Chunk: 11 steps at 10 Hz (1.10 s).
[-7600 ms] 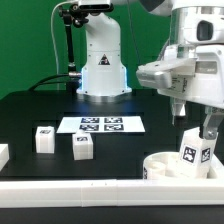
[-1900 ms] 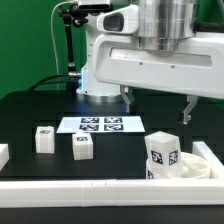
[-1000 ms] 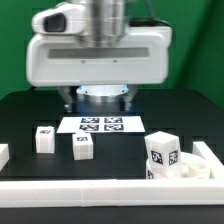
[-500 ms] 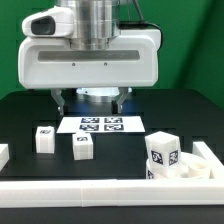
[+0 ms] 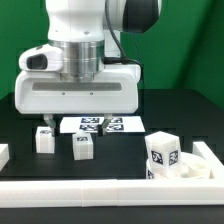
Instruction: Assemble stool
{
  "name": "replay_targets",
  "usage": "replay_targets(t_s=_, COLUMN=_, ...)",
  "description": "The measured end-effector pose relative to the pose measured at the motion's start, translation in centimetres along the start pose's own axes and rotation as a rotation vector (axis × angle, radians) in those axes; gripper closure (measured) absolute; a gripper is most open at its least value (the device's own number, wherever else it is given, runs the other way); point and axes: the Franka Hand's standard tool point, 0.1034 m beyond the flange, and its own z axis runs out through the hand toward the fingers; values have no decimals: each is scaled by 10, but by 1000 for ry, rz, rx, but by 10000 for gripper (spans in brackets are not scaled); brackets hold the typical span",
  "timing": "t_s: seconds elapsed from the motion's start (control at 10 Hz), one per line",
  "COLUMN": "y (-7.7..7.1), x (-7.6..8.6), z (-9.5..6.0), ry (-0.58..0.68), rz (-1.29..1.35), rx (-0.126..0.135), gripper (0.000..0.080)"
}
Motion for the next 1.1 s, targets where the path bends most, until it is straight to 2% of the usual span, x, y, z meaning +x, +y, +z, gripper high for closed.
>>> replay_targets(t_s=0.2, y=-1, x=-3, z=2, ry=-23, rz=0, rx=4, gripper=151)
replay_targets(t_s=0.3, y=-4, x=-9, z=2, ry=-105, rz=-3, rx=19, gripper=151)
replay_targets(t_s=0.4, y=-6, x=-7, z=2, ry=-169, rz=-7, rx=29, gripper=151)
replay_targets(t_s=0.7, y=-5, x=-12, z=12, ry=-353, rz=-6, rx=48, gripper=151)
replay_targets(t_s=0.9, y=-8, x=-18, z=12, ry=-469, rz=-11, rx=62, gripper=151)
replay_targets(t_s=1.0, y=-7, x=-17, z=16, ry=-499, rz=-5, rx=61, gripper=151)
replay_targets(t_s=1.1, y=0, x=-18, z=21, ry=-496, rz=34, rx=46, gripper=151)
